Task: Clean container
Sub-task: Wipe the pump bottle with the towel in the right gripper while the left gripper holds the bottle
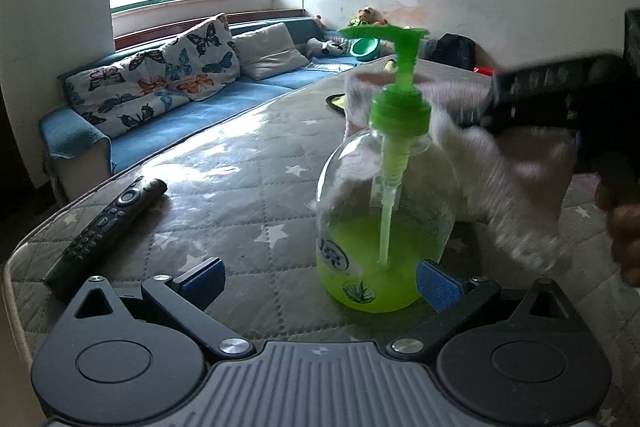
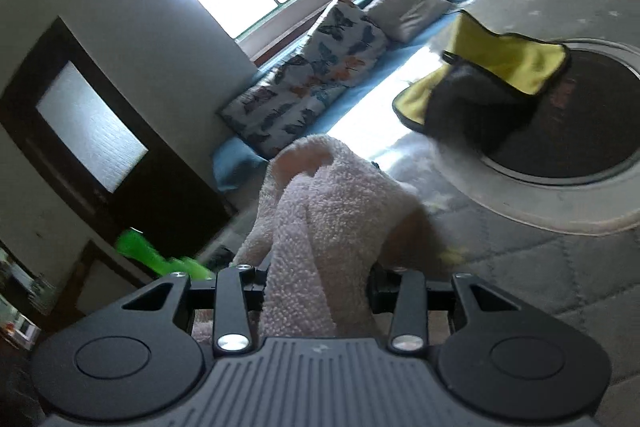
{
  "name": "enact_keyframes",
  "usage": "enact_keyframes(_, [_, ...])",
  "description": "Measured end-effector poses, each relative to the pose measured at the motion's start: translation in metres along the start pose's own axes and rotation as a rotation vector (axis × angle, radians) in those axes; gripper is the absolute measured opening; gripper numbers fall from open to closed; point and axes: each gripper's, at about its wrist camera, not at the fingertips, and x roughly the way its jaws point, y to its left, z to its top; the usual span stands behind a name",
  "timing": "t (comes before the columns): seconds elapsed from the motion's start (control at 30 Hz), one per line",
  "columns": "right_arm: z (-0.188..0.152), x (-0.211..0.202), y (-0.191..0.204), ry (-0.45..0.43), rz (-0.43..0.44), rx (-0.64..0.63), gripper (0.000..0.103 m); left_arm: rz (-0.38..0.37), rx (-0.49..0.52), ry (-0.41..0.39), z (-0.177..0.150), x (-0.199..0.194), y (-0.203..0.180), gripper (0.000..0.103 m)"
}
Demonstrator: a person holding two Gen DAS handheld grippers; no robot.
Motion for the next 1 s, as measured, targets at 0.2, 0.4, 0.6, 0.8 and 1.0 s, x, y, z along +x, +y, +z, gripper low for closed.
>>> enact_keyframes(0.2, [-0.021,0.008,-0.003,0.067,-0.102,-0.144,0.039,-0.008,0.01,-0.009,0.006,0.0,-0.007,0.103])
enact_keyframes(0.4, [-0.037,-0.012,-0.003,0.086,-0.113,-0.237,0.039,-0.02,0.004,-0.02,0.015,0.004,-0.015,0.103])
enact_keyframes(0.6, [-0.042,-0.042,-0.01,0.06,-0.178,-0.237,0.039,-0.03,-0.044,-0.009,0.024,0.017,-0.021,0.103])
enact_keyframes(0.8, [-0.038,-0.064,-0.016,0.02,-0.247,-0.232,0.039,-0.077,-0.061,0.009,0.03,0.019,-0.022,0.087])
enact_keyframes(1.0, [-0.032,-0.073,-0.019,-0.014,-0.224,-0.18,0.039,-0.13,-0.03,0.019,0.028,0.015,-0.019,0.086])
